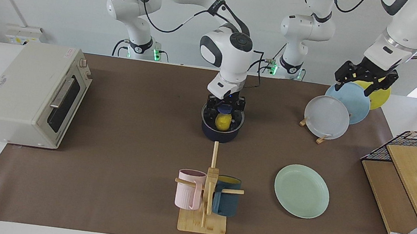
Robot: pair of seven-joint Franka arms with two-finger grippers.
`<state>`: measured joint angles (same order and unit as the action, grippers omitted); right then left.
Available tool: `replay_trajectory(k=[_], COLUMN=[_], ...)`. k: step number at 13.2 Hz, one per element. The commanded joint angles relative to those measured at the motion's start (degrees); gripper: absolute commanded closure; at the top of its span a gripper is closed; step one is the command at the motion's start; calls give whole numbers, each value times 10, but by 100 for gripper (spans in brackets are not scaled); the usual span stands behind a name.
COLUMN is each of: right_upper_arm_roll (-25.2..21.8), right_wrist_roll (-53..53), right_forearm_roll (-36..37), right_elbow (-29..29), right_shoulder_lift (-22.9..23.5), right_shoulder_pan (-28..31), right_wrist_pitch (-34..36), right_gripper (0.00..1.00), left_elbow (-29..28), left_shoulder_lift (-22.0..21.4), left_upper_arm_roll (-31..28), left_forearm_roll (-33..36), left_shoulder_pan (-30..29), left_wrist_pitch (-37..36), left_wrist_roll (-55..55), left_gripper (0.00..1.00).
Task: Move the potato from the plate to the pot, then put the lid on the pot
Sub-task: 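Lower the glass lid onto the pot with the right gripper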
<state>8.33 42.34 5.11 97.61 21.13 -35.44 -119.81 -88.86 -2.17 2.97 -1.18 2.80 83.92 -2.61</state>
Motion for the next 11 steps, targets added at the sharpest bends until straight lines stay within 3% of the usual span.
replay_trajectory(k=[1,6,7,9,10,11], right_upper_arm_roll=[3,3,3,3,3,3], right_wrist_roll=[4,4,4,4,4,4], right_forearm_roll=[10,10,10,10,10,10], right_elbow=[-4,-3,-3,-3,-3,-4], right_shoulder_lift=[5,6,6,7,7,7], right_shoulder_pan=[2,2,2,2,3,6], right_wrist_pitch=[-10,-10,-10,-10,-10,-10], right_gripper=[94,89,81,54,23,0], left_elbow=[-3,-5,-6,-7,-14,-20], left_shoulder_lift=[-7,-13,-13,-13,-17,-21], left_upper_arm_roll=[6,7,7,7,6,6], left_forearm_roll=[-6,-7,-7,-7,-7,-7], left_shoulder_pan=[-4,-3,-2,-2,-2,-3], left_wrist_pitch=[-1,0,-1,-1,0,1], left_wrist_roll=[2,1,1,2,2,1], left_gripper=[0,0,0,0,0,0])
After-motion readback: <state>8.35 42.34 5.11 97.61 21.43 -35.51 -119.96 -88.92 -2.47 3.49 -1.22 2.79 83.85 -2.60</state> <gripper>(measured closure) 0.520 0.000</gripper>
